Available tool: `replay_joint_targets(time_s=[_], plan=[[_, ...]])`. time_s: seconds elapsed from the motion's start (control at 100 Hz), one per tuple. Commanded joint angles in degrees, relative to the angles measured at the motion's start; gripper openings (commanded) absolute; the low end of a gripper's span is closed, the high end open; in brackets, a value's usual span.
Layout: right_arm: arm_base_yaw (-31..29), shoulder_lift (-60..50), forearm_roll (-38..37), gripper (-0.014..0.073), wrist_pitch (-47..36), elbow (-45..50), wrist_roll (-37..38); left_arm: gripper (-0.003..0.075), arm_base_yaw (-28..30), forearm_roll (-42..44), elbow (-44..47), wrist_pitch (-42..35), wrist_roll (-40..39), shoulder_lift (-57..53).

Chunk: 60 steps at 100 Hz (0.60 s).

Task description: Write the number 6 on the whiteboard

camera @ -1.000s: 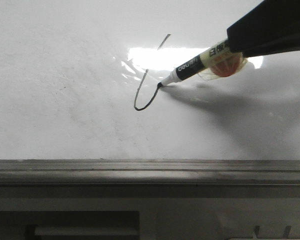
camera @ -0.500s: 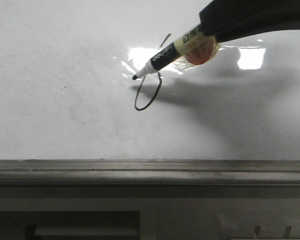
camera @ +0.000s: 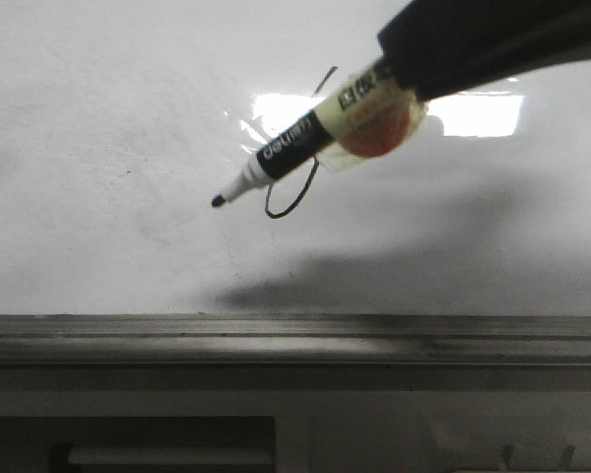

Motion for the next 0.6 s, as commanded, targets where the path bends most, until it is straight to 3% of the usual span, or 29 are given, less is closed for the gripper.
replay_joint_targets(time_s=[0.0,0.16,0.59], plan=[[-0.17,-0.53,2.17,-0.0045,0.42,-3.74,-0.85,0.0418,-6.14,1.31,-1.65,-7.52,0.08,3.78],[-0.17,-0.41,-0.68,-0.0045,2.83,-5.56,0.06,0.0354,-12.74,3.76,-4.02,-9.73,0.08,11.52],[-0.17,-0.41,-0.91,-0.0045,2.97,-5.87,0.15,0.0346,-12.88,6.0,-9.47,-9.92,0.08,21.61]])
